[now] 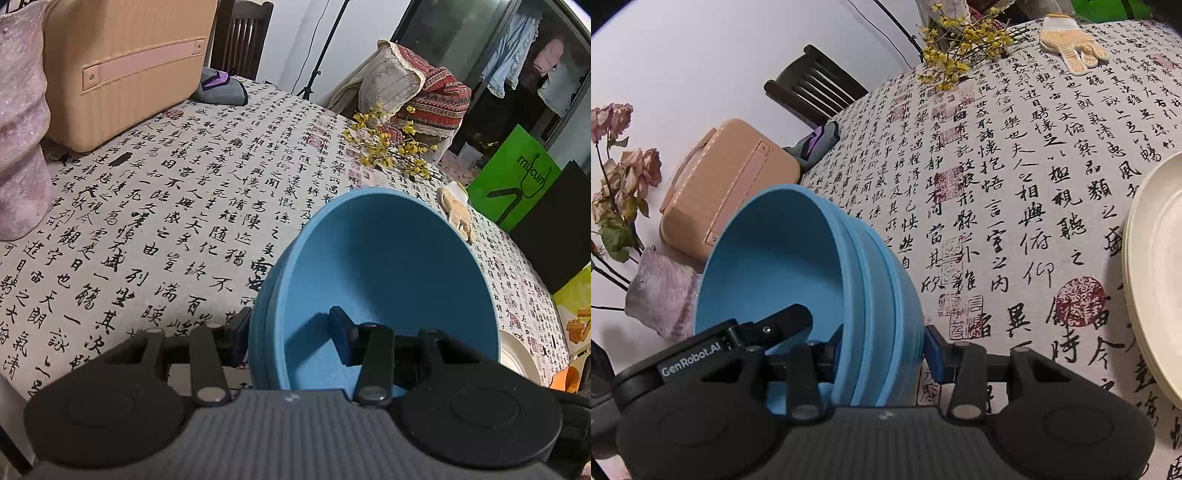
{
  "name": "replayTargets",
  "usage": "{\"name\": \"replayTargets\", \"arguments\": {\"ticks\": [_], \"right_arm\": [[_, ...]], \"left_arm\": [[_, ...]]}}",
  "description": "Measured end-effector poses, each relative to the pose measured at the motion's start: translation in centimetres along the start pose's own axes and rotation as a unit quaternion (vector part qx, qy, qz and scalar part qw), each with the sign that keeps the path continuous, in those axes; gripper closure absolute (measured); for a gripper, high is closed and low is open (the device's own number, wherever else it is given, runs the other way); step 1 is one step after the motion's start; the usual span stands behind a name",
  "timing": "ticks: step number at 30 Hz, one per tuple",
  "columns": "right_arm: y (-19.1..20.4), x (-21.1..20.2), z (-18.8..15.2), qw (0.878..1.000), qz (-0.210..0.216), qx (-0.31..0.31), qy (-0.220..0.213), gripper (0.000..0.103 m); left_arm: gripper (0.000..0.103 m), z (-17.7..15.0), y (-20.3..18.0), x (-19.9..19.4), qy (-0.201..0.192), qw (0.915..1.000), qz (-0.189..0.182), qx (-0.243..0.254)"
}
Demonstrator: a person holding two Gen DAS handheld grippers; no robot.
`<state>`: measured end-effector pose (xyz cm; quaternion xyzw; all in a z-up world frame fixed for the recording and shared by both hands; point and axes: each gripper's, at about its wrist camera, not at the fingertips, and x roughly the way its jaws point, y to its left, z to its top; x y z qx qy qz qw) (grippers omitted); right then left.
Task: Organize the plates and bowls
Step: 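Lift the blue bowl stack with both grippers and carry it toward the cream plates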
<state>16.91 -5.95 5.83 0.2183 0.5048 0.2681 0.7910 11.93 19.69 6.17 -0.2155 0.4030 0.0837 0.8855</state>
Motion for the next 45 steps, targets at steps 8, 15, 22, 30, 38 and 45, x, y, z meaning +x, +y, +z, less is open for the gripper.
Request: {"name": "replayTargets", "arguments": {"ticks": [8,15,22,30,38,45], "right_arm": [[-0.8,-0.8,-0.1,1.000,-0.001,0.005,-0.005,0.061],[-1.5,-1.6,0.0,1.000,-0.004,0.007,-0.012,0.061],[-2.4,-2.4,0.0,1.000,-0.004,0.012,-0.017,0.061],[-3.6,-3.4,0.0,1.000,-0.004,0.019,-0.024,0.061],[-4.8,-4.4,0.1,0.999,-0.007,0.028,-0.034,0.061],[-5.8,-5.4,0.1,0.999,-0.010,0.034,-0.041,0.061]], "left_arm": [[0.058,-0.4,-1.1,-0.3,0.000,1.0000,-0.002,0.008],[0.058,-0.8,-2.0,-0.4,0.001,0.9999,-0.007,0.014],[0.058,-1.1,-3.1,-0.4,0.003,0.9998,-0.008,0.019],[0.058,-1.4,-4.6,-0.3,0.004,0.9995,-0.012,0.028],[0.058,-1.7,-6.1,0.0,0.006,0.9991,-0.018,0.037],[0.058,-2.0,-7.4,0.2,0.008,0.9987,-0.023,0.045]]}}
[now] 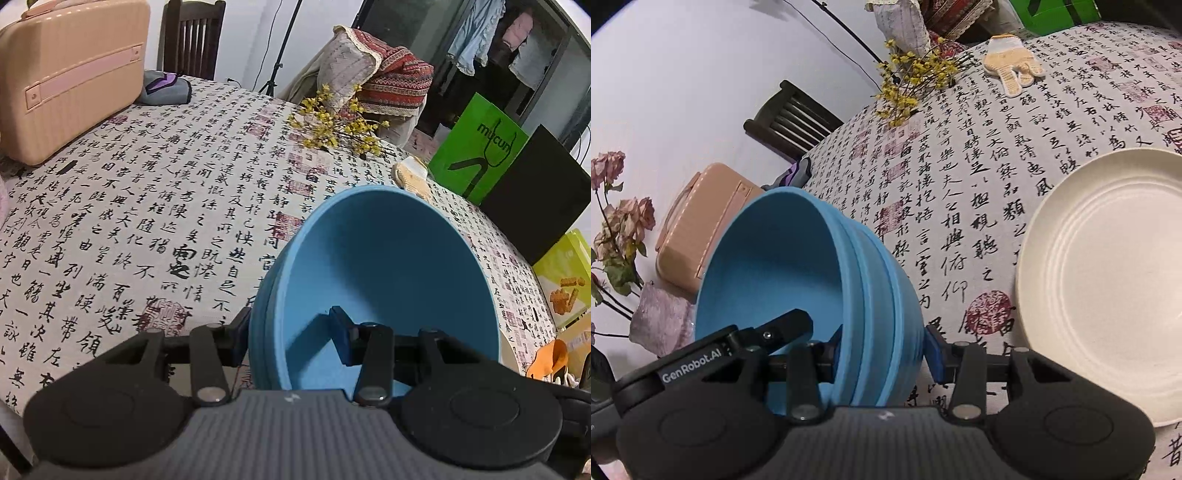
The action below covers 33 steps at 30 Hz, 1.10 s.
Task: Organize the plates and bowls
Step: 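Lift the blue bowl stack with both grippers and carry it toward the cream plates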
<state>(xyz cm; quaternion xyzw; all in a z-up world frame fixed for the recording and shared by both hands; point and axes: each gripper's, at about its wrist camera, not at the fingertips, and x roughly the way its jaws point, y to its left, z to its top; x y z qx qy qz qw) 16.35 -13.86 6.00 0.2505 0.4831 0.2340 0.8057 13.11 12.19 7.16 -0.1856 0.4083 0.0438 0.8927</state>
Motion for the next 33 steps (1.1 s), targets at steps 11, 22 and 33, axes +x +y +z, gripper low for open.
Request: {"name": "replayTargets", "arguments": {"ticks": [11,22,33], "right_arm": [[-1.5,-1.5,0.5,1.000,-0.003,0.010,-0.011,0.061],[-3.0,-2.7,1.0,0.999,-0.008,0.021,-0.023,0.061],[-4.7,-4.0,1.3,0.999,-0.006,0.031,-0.033,0.061]], "left_arm": [[0.058,-0.2,-2.0,0.6,0.004,0.9999,-0.008,0.012],[0.058,-0.3,-4.1,1.1,0.007,0.9996,-0.016,0.023],[0.058,-0.6,-6.2,1.4,0.008,0.9991,-0.020,0.035]]}}
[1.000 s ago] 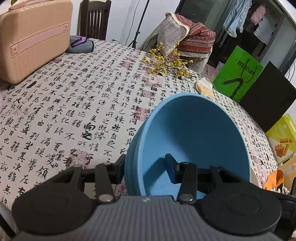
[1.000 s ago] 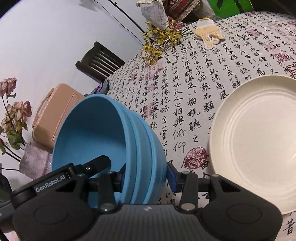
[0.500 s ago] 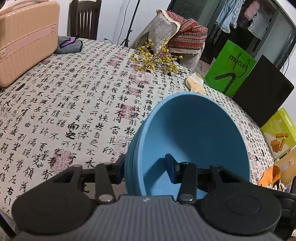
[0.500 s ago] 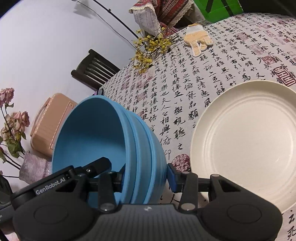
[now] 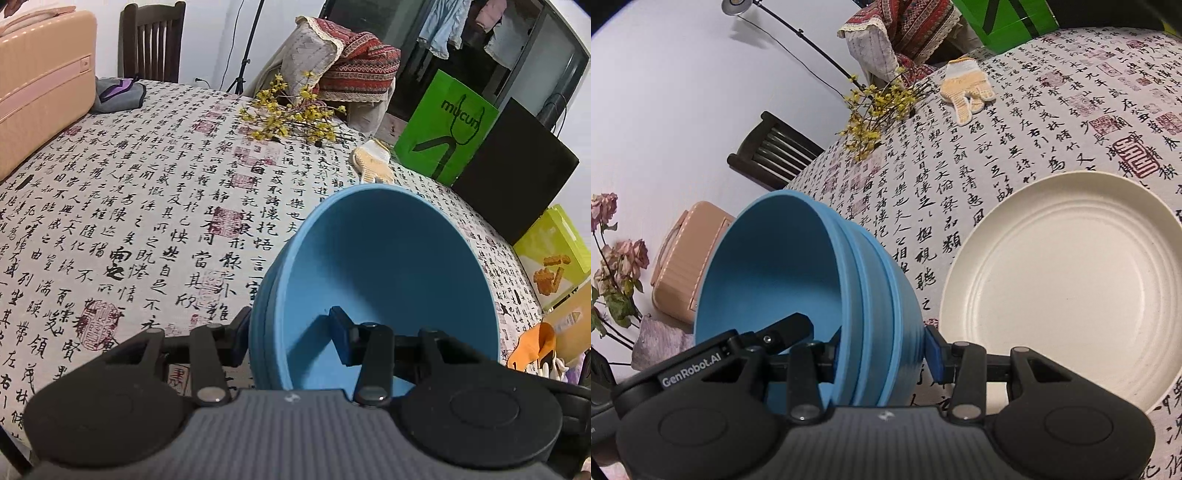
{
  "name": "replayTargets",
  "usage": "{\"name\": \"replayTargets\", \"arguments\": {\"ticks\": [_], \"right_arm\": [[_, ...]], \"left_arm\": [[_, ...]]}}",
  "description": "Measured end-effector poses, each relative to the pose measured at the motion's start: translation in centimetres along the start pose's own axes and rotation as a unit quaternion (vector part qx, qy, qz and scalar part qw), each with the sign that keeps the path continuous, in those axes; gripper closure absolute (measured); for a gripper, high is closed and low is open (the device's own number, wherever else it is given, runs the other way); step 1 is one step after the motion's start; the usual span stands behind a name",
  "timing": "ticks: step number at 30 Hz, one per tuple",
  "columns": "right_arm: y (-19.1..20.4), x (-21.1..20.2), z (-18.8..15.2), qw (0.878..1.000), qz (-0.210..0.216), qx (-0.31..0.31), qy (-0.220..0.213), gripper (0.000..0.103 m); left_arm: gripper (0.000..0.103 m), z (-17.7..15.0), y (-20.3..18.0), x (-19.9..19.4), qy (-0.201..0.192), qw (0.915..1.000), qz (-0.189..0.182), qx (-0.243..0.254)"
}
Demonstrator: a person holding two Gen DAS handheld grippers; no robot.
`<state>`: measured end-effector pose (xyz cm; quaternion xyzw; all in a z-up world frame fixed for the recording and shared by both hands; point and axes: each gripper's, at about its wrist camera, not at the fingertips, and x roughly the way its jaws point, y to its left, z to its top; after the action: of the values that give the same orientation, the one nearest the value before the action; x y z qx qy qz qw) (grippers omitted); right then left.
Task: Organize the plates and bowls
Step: 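Lift the blue bowl stack with both grippers and carry it toward the cream plates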
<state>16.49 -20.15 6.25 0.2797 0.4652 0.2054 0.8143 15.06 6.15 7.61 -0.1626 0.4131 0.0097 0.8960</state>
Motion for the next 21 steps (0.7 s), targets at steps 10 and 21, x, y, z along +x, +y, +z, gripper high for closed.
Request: {"name": "replayTargets", "arguments": {"ticks": [10,21], "right_arm": [[-1.3,-1.6,0.2,1.000,-0.003,0.010,-0.010,0.061],[-2.9,-2.9,0.7,1.000,-0.009,0.019,-0.018,0.061]], "left_arm": [[0.058,-0.2,-1.9,0.4,0.003,0.9999,-0.008,0.010],[0.058,-0.4,-4.0,1.1,0.008,0.9996,-0.015,0.020]]}}
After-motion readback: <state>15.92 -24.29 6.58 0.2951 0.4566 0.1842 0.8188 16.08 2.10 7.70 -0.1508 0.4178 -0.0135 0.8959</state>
